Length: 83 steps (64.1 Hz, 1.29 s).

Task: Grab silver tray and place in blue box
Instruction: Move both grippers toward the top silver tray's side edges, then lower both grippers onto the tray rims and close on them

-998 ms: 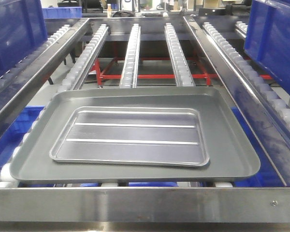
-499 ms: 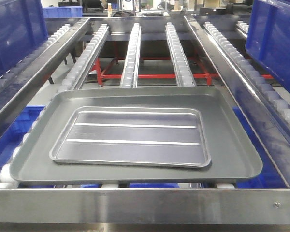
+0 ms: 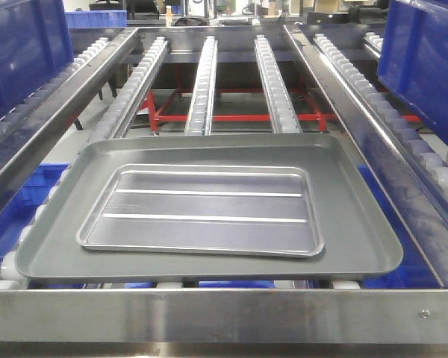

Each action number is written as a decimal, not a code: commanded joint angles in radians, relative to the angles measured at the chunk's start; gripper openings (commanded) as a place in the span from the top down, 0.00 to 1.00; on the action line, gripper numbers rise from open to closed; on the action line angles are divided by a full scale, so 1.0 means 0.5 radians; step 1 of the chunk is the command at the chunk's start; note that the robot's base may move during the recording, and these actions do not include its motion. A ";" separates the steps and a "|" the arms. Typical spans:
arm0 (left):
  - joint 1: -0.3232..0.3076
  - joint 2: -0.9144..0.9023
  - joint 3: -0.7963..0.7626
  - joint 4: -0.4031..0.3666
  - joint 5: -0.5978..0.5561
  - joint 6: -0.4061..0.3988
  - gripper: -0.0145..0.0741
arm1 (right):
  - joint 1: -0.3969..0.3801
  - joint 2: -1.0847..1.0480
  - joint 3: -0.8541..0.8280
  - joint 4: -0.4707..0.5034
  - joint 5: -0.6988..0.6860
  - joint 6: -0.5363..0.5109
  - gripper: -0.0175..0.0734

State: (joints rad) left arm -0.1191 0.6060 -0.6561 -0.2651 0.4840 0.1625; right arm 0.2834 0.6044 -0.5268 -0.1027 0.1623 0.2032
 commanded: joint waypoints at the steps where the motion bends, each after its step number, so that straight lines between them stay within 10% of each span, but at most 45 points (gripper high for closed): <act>1: 0.002 0.155 -0.123 -0.238 -0.105 0.215 0.53 | 0.173 0.198 -0.145 -0.012 -0.152 -0.006 0.36; 20: -0.272 0.623 -0.420 -0.894 0.068 0.964 0.47 | 0.530 0.850 -0.422 0.025 -0.134 -0.004 0.33; 26: -0.340 0.778 -0.441 -1.005 0.095 0.972 0.47 | 0.530 0.978 -0.537 0.091 0.102 -0.004 0.33; 46: -0.448 1.190 -0.537 -0.675 0.179 0.937 0.47 | 0.528 1.436 -1.041 0.119 1.080 0.120 0.33; 56: -0.592 1.321 -0.617 -0.339 0.108 0.548 0.47 | 0.528 1.688 -1.193 -0.031 1.211 0.404 0.33; 73: -0.736 1.618 -0.963 0.516 0.490 -0.789 0.47 | 0.528 1.877 -1.324 -0.173 1.162 0.744 0.33; 83: -0.786 1.838 -1.193 0.625 0.721 -1.021 0.47 | 0.528 1.944 -1.339 -0.173 1.155 0.765 0.33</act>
State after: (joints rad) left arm -0.4932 1.5075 -1.1680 0.0235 0.8236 -0.2714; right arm 0.5460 1.6006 -1.1619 -0.1642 0.7779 0.5736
